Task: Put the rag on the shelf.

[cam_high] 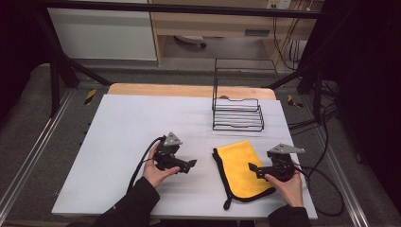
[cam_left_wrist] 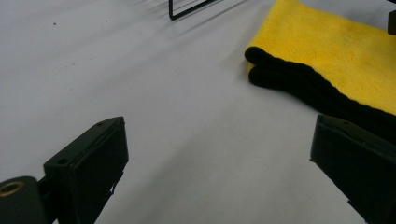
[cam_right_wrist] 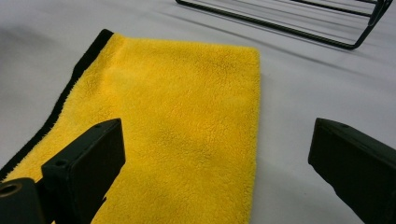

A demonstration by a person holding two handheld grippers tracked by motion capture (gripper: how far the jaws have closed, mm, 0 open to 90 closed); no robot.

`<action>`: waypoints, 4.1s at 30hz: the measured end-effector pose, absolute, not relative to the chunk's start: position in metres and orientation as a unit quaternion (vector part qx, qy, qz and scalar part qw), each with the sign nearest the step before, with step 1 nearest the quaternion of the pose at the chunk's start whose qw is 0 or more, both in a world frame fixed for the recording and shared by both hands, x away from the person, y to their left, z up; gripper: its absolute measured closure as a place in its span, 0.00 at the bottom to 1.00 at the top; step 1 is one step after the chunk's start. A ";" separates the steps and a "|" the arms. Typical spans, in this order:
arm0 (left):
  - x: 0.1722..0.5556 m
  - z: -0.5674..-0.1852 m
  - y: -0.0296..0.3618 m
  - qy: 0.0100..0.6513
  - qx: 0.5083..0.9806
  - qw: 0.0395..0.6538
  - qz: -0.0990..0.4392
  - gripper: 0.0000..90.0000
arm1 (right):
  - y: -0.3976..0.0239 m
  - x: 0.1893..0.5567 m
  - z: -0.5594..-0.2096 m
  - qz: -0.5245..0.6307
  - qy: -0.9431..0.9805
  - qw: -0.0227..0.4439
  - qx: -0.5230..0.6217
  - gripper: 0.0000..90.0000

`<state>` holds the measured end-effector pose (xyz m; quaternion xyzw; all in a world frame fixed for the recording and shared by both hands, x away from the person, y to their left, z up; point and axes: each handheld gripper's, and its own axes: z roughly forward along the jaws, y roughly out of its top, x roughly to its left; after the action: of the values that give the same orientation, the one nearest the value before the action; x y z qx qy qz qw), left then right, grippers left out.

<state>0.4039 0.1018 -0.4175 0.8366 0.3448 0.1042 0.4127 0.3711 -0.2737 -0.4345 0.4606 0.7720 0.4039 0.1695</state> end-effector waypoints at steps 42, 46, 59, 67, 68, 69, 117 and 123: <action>0.440 -0.439 0.010 0.415 0.814 0.405 0.035 0.57 | -0.283 0.350 -0.444 0.359 0.781 0.158 0.486 0.36; 0.440 -0.441 0.007 0.415 0.816 0.401 0.031 0.56 | -0.284 0.349 -0.444 0.358 0.782 0.157 0.486 0.36; 0.436 -0.447 0.005 0.424 0.822 0.380 0.014 0.76 | -0.285 0.340 -0.449 0.357 0.779 0.124 0.501 0.55; 0.436 -0.444 0.005 0.419 0.822 0.386 0.010 0.87 | -0.285 0.340 -0.447 0.366 0.768 0.093 0.517 0.84; 0.436 -0.443 0.005 0.417 0.822 0.387 0.009 0.87 | -0.284 0.339 -0.446 0.367 0.765 0.092 0.521 0.87; 0.438 -0.442 0.006 0.415 0.823 0.389 0.008 0.87 | -0.283 0.338 -0.445 0.365 0.763 0.094 0.525 0.88; 0.448 -0.451 -0.001 0.393 0.826 0.402 0.033 0.86 | -0.276 0.428 -0.452 0.395 0.759 0.094 0.509 0.93; 0.445 -0.450 0.003 0.396 0.818 0.416 0.029 0.88 | -0.276 0.423 -0.447 0.404 0.752 0.107 0.510 0.94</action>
<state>0.4454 0.0034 -0.4504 0.8182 0.3958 0.0291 0.4159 0.4227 -0.2762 -0.4472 0.5101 0.7518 0.4040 0.1069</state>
